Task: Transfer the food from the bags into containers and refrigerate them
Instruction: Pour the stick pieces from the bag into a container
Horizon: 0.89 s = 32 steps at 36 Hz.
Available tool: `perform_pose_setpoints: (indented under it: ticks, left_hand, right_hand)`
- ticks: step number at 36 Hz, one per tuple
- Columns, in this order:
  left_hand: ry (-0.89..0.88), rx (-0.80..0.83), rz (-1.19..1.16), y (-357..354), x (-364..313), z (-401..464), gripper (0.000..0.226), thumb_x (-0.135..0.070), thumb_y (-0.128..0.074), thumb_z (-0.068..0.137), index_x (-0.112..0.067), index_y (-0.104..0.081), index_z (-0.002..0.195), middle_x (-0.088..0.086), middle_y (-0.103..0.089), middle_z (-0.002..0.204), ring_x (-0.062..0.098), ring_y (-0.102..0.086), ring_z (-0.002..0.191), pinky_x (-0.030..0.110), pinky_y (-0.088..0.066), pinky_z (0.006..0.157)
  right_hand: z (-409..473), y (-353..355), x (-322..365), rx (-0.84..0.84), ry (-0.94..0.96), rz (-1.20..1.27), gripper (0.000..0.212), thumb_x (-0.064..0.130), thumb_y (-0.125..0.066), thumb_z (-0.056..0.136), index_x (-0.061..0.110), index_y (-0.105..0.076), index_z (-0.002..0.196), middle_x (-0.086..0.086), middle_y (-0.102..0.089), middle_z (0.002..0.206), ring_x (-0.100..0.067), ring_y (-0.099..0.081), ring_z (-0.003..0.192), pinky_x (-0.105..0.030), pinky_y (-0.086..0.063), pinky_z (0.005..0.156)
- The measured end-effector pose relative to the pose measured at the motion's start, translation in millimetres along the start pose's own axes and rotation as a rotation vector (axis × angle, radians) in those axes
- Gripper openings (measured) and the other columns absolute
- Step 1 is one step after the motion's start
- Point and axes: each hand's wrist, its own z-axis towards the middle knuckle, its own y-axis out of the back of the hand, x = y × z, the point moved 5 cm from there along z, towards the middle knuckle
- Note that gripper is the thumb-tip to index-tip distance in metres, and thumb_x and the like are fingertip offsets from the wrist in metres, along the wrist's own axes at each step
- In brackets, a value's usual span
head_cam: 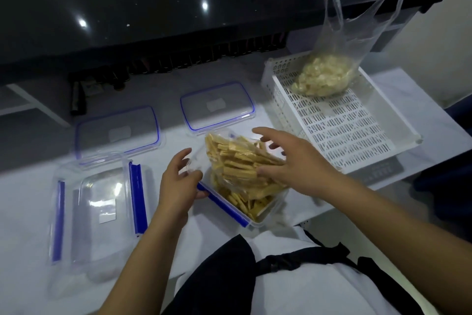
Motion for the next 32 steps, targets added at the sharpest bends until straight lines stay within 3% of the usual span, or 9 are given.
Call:
perform_pose_setpoints:
  ticks: [3, 6, 9, 12, 14, 19, 23, 28, 32]
  left_hand:
    - [0.024, 0.006, 0.003, 7.3, 12.0, -11.9, 0.06, 0.002, -0.057, 0.095, -0.042, -0.05, 0.135, -0.002, -0.048, 0.141, 0.027, -0.058, 0.115, 0.035, -0.063, 0.063]
    - [0.009, 0.038, 0.164, 14.4, 13.8, -17.1, 0.064, -0.003, -0.06, 0.096, -0.046, -0.044, 0.14, -0.003, -0.046, 0.145, 0.022, -0.056, 0.112, 0.033, -0.063, 0.065]
    - [-0.126, 0.032, 0.404, 24.4, 1.9, -16.5, 0.059, -0.018, -0.065, 0.094, -0.048, -0.043, 0.14, -0.006, -0.047, 0.148, 0.017, -0.05, 0.123, 0.036, -0.054, 0.085]
    - [-0.264, 0.097, 0.442, 26.9, -19.9, -15.6, 0.047, -0.027, -0.07, 0.093, -0.057, -0.053, 0.126, -0.02, -0.053, 0.14, 0.007, -0.049, 0.125, 0.036, -0.046, 0.099]
    - [-0.282, 0.188, 0.353, 24.4, -32.6, -14.9, 0.039, -0.031, -0.071, 0.091, -0.06, -0.06, 0.115, -0.027, -0.06, 0.129, 0.0, -0.055, 0.12, 0.031, -0.047, 0.097]
    - [-0.327, 0.275, 0.266, 19.3, -49.7, -11.0, 0.025, -0.042, -0.069, 0.082, -0.051, -0.074, 0.105, -0.018, -0.074, 0.113, 0.003, -0.066, 0.111, 0.028, -0.051, 0.092]
    - [-0.369, 0.287, 0.191, 15.9, -54.4, -13.2, 0.022, -0.04, -0.07, 0.08, -0.043, -0.079, 0.1, -0.013, -0.075, 0.112, 0.007, -0.068, 0.109, 0.027, -0.05, 0.091]
    - [-0.397, 0.287, 0.152, 15.2, -52.1, -18.9, 0.017, -0.032, -0.072, 0.078, -0.039, -0.081, 0.09, -0.011, -0.077, 0.106, 0.007, -0.07, 0.103, 0.011, -0.053, 0.078]
    - [-0.4, 0.303, 0.133, 18.9, -47.1, -21.3, 0.016, -0.028, -0.071, 0.081, -0.032, -0.081, 0.093, -0.006, -0.077, 0.108, 0.012, -0.07, 0.107, 0.013, -0.053, 0.082]
  right_hand:
    - [-10.0, 12.8, -16.0, -0.066, -0.043, 0.125, 0.071, 0.037, -0.083, 0.077, 0.048, -0.048, 0.138, 0.019, -0.055, 0.131, 0.002, -0.052, 0.116, -0.032, -0.048, 0.098]
    - [-24.0, 18.0, -36.2, -0.104, -0.117, 0.228, 0.062, 0.037, -0.084, 0.075, 0.046, -0.057, 0.13, 0.019, -0.056, 0.13, 0.003, -0.053, 0.116, -0.035, -0.048, 0.1]
    - [-37.1, 13.0, -52.7, -0.104, -0.178, 0.32, 0.053, 0.032, -0.084, 0.075, 0.046, -0.063, 0.121, 0.019, -0.06, 0.127, -0.001, -0.056, 0.115, -0.04, -0.049, 0.101]
    - [-43.4, 4.7, -61.8, -0.117, -0.21, 0.346, 0.041, 0.024, -0.081, 0.08, 0.042, -0.067, 0.114, 0.019, -0.064, 0.122, -0.002, -0.058, 0.113, -0.045, -0.05, 0.101]
    - [-44.0, 1.4, -64.1, -0.142, -0.218, 0.367, 0.032, 0.021, -0.079, 0.082, 0.037, -0.071, 0.108, 0.018, -0.069, 0.114, -0.004, -0.062, 0.109, -0.045, -0.052, 0.098]
    - [-40.0, 2.1, -66.8, -0.205, -0.224, 0.372, 0.027, 0.008, -0.076, 0.083, 0.032, -0.074, 0.095, 0.01, -0.074, 0.093, -0.007, -0.068, 0.09, -0.041, -0.057, 0.09]
    - [-39.6, 1.7, -68.3, -0.184, -0.214, 0.381, 0.025, 0.007, -0.078, 0.082, 0.031, -0.077, 0.089, 0.007, -0.074, 0.086, -0.01, -0.07, 0.084, -0.036, -0.058, 0.084]
    - [-44.0, 4.0, -61.0, -0.097, -0.165, 0.444, 0.029, 0.003, -0.08, 0.079, 0.032, -0.078, 0.085, 0.002, -0.075, 0.084, -0.015, -0.071, 0.082, -0.026, -0.057, 0.077]
    - [-47.4, 4.0, -56.0, -0.032, -0.158, 0.451, 0.023, 0.002, -0.079, 0.08, 0.025, -0.08, 0.086, 0.002, -0.076, 0.084, -0.013, -0.072, 0.081, -0.021, -0.056, 0.076]
